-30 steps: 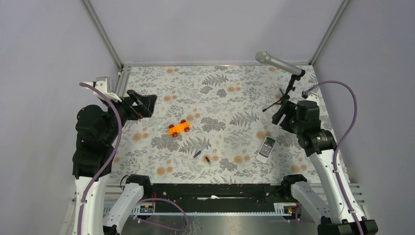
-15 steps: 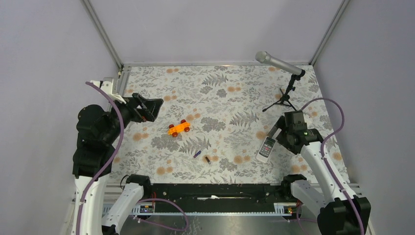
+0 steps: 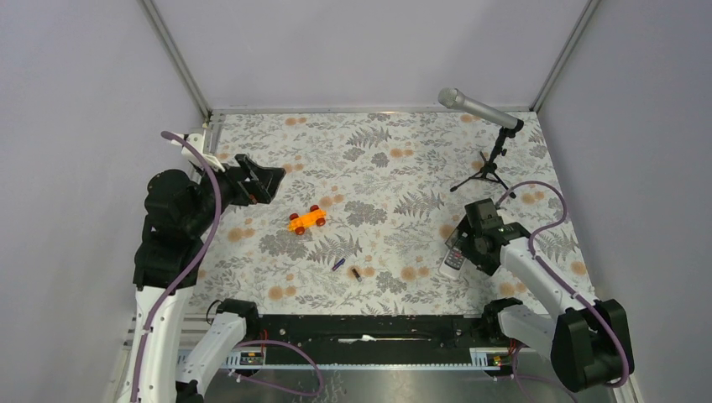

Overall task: Load the batteries into the remote control
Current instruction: Pick up the remote control from the center of the board.

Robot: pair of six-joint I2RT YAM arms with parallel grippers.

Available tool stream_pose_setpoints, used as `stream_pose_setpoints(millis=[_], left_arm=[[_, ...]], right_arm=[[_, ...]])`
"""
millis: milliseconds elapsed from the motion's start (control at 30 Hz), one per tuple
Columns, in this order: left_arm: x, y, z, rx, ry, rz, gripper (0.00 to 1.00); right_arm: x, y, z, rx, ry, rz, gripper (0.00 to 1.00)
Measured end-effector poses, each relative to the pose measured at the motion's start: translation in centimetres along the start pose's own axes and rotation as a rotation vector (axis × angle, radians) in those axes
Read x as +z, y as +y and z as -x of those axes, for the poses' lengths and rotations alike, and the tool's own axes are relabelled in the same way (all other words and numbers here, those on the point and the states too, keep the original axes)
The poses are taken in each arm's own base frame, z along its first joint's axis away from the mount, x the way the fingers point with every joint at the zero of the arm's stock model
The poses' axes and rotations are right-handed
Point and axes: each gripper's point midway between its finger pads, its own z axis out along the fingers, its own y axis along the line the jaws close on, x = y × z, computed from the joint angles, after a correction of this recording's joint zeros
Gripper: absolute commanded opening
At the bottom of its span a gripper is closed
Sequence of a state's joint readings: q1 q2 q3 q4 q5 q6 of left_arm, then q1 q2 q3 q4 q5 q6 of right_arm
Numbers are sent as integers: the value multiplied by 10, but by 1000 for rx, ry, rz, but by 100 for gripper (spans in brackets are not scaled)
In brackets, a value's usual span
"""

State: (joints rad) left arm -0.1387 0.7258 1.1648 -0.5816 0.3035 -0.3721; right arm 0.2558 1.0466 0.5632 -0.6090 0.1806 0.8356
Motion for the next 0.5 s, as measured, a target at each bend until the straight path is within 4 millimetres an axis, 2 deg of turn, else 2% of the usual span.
stream_pose_setpoints(millis=[133, 300, 500], left_arm=[[2, 1, -3, -25, 4, 6, 99], [0, 5, -1, -49, -28, 26, 99], [1, 6, 2, -65, -48, 38, 99]], right_arm=[[5, -4, -1, 8, -16, -49, 92], [14, -7, -6, -16, 2, -96, 94], [20, 11, -7, -80, 7, -90, 96]])
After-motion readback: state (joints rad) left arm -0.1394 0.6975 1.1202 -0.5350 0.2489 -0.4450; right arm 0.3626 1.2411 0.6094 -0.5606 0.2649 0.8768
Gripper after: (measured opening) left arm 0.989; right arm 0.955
